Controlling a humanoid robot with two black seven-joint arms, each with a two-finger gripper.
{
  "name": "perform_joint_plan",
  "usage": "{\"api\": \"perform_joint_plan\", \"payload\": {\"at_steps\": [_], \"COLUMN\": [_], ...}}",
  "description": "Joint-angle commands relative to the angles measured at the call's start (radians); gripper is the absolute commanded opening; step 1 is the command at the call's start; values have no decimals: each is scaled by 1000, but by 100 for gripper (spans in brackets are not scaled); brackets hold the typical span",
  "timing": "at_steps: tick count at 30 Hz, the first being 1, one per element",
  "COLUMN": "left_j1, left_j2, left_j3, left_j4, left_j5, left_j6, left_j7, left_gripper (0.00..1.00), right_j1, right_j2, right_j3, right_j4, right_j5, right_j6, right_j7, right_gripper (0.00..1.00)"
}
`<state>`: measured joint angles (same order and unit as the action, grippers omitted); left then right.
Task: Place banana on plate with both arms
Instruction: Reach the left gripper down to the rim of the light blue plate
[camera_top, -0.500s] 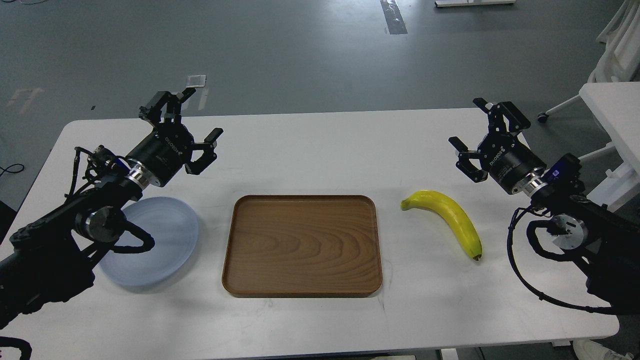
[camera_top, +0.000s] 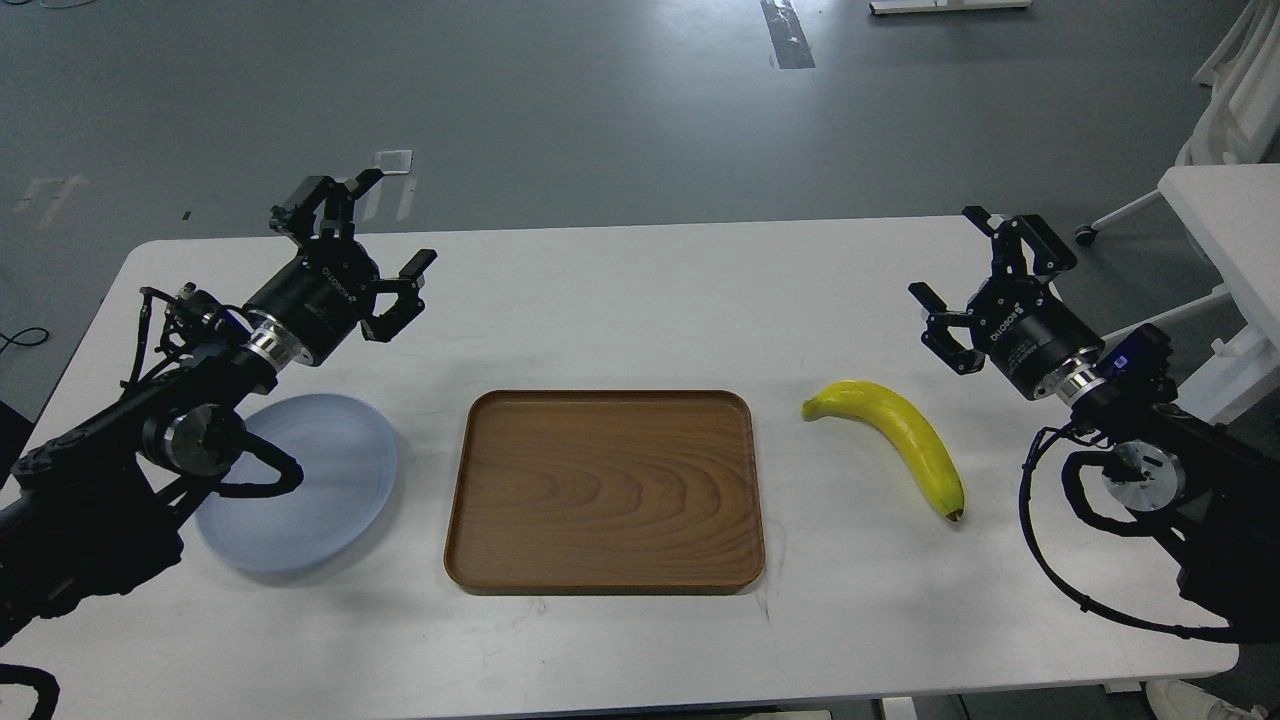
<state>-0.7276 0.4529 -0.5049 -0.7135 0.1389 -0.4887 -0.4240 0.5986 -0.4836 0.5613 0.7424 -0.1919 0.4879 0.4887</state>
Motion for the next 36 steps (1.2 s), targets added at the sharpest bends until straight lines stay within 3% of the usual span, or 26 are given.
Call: {"api": "perform_joint_plan", "payload": {"at_steps": [1, 5, 7, 11, 15, 21, 27, 36], "left_j1": [-12, -53, -58, -59, -58, -41, -41, 16], "left_j2": [59, 142, 240, 322, 427, 522, 561, 521], "left_j3": [8, 9, 8, 8, 9, 70, 212, 220], "left_j4": [-18, -121, -251, -392, -501, -500, -442, -298], "left_j5": [19, 230, 446, 700, 1127, 1545, 1578, 1545], "left_j6": [0, 0, 0, 0, 0, 0, 55, 73], "left_j7": [-7, -18, -65, -65, -65, -65, -65, -65], "left_gripper": [100, 100, 100, 100, 100, 100, 99, 95], "right_j1": [1, 4, 7, 12, 13, 13, 13, 18], "right_j2": [0, 3, 5, 7, 5, 7, 13, 22], "right_j3": [-4, -9, -12, -14, -15, -17, -17, -17], "right_j4": [0, 0, 0, 0, 2, 9, 9, 9], "right_j5": [-1, -3, -3, -4, -4, -8, -8, -9], "right_j6": [1, 1, 1, 1, 1, 1, 1, 1], "right_j7": [0, 0, 0, 0, 0, 0, 0, 0], "right_gripper": [100, 100, 100, 100, 100, 100, 100, 100]}}
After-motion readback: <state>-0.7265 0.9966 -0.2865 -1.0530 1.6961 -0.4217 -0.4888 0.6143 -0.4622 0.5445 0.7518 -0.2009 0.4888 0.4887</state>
